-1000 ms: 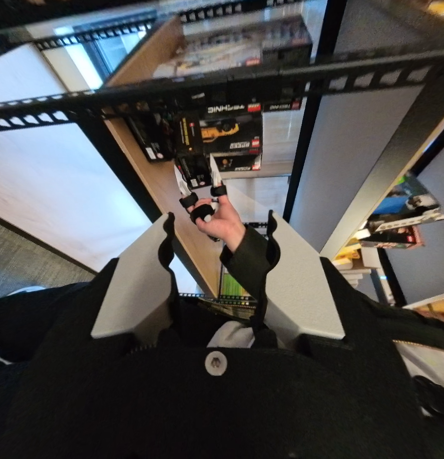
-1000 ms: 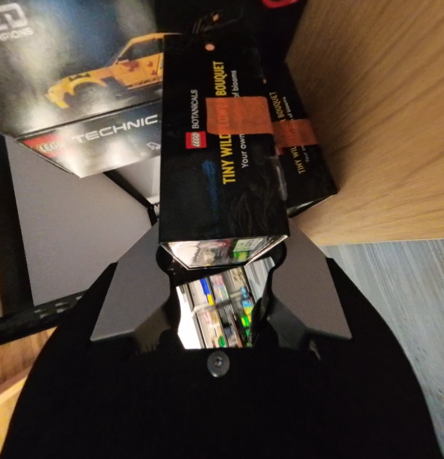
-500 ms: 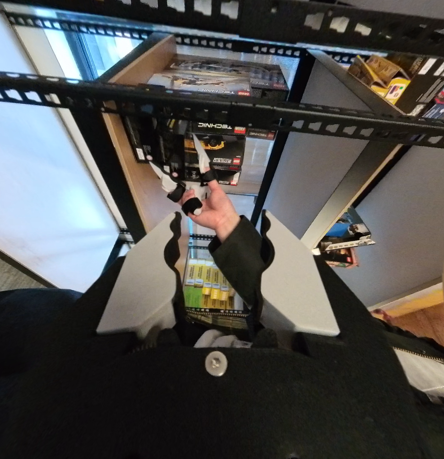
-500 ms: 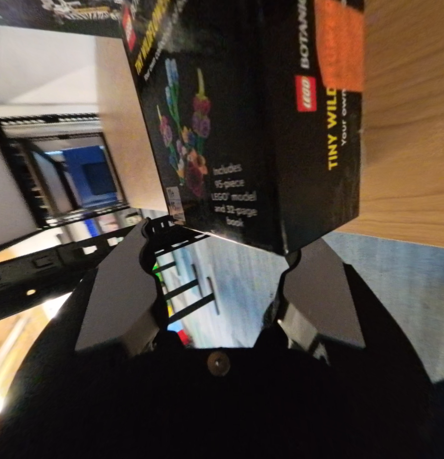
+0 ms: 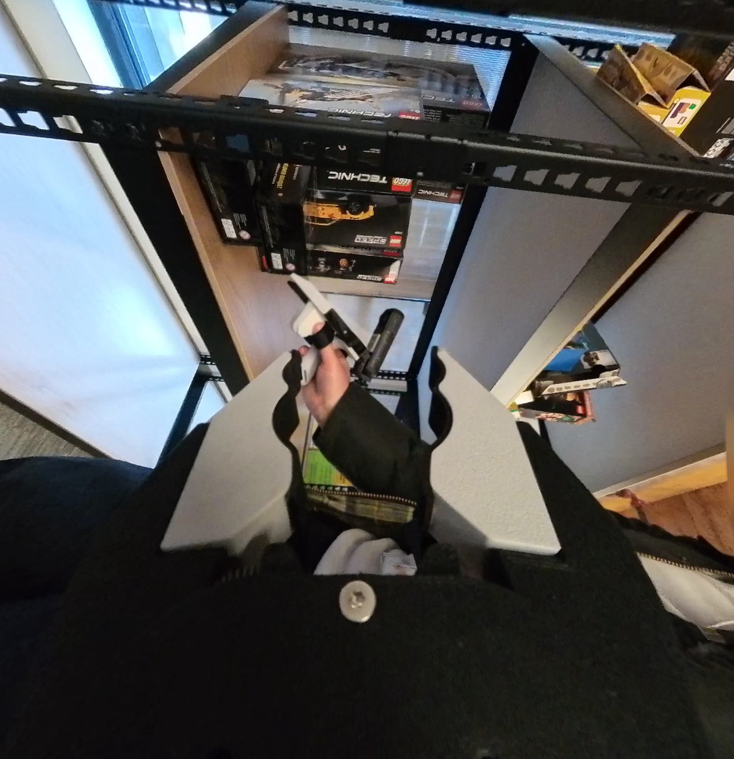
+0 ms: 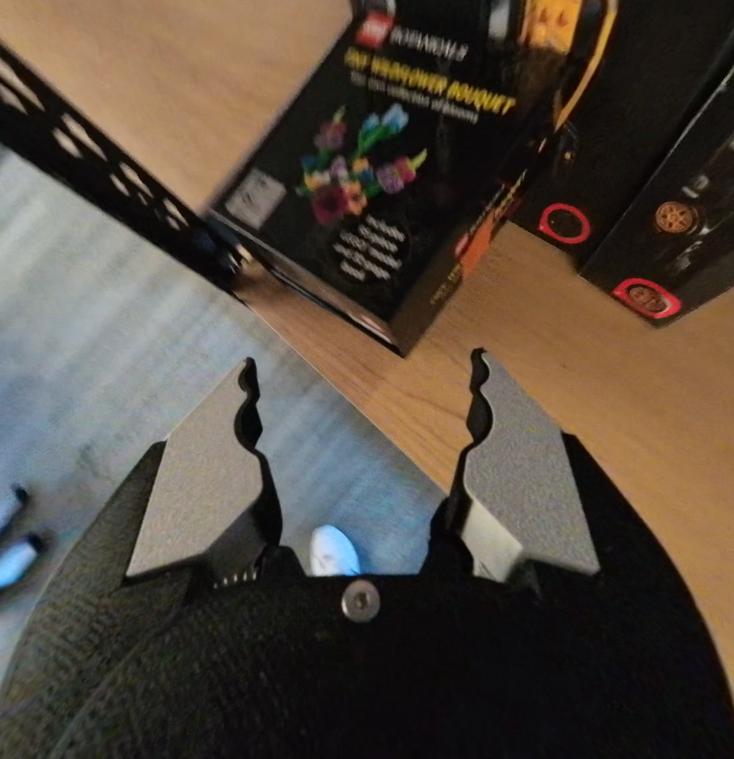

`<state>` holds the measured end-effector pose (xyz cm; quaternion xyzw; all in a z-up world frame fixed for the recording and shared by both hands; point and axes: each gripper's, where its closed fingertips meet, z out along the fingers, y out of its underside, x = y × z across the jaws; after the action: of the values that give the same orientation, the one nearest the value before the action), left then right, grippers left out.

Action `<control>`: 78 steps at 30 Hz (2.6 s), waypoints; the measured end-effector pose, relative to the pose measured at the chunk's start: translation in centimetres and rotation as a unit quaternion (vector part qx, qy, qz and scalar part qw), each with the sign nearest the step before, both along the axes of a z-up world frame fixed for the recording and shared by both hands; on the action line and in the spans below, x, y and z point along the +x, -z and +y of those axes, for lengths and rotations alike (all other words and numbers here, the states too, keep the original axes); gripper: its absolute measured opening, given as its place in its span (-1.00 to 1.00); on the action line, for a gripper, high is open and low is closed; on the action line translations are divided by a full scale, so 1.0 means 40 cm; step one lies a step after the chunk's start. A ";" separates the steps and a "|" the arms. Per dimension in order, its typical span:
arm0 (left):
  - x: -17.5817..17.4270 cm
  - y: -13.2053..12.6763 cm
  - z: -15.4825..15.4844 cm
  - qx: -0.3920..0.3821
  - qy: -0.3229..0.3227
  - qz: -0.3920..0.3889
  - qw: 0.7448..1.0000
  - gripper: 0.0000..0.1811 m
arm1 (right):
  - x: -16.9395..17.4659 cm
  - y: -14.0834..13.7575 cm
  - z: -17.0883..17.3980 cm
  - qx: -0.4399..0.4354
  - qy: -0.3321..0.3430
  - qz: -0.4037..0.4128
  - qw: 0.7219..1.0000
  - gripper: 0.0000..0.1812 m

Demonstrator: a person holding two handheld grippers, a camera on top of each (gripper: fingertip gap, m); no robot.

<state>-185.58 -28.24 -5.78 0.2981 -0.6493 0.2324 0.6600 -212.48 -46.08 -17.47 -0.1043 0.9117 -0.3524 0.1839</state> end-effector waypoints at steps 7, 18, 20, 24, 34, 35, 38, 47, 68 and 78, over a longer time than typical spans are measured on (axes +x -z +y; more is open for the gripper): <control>0.053 0.015 0.039 0.022 0.008 -0.034 0.999 -0.33 | -0.022 0.010 -0.066 -0.059 -0.074 0.067 0.993 -0.25; 0.066 0.023 0.060 0.023 0.001 -0.029 0.999 -0.34 | 0.050 0.011 -0.104 -0.054 -0.162 0.137 0.976 -0.50; 0.060 0.022 0.061 0.021 0.002 -0.026 0.999 -0.34 | 0.065 0.011 -0.111 -0.051 -0.168 0.136 0.975 -0.51; 0.058 0.019 0.062 0.016 0.001 -0.029 0.999 -0.34 | 0.080 0.013 -0.125 -0.047 -0.190 0.150 0.969 -0.51; 0.054 0.022 0.093 0.019 -0.016 -0.023 0.999 -0.34 | 0.047 0.022 -0.106 -0.028 -0.230 0.153 0.961 -0.57; 0.051 0.024 0.096 0.019 -0.017 -0.022 0.999 -0.34 | 0.041 0.021 -0.103 -0.028 -0.228 0.154 0.961 -0.56; 0.041 0.024 0.099 0.019 -0.021 -0.016 0.999 -0.34 | 0.045 0.001 -0.091 -0.036 -0.227 0.142 0.963 -0.59; 0.018 -0.055 0.055 -0.066 -0.043 -0.080 0.994 -0.34 | 0.199 -0.253 0.198 -0.149 -0.322 0.011 0.935 -0.59; -0.492 -0.819 -0.096 -0.553 -0.058 -0.446 0.701 -0.43 | -0.225 -1.282 0.444 -0.527 -0.287 -0.057 0.798 -0.50; -0.453 -0.916 -0.078 -0.554 -0.053 -0.452 0.697 -0.37 | -0.075 -1.503 0.040 -0.593 -0.277 0.227 0.721 -0.13</control>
<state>-203.68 -31.37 30.85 -0.2287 -0.6065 0.6913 0.3193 -215.48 -44.46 42.65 -0.5164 0.4614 -0.7204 -0.0386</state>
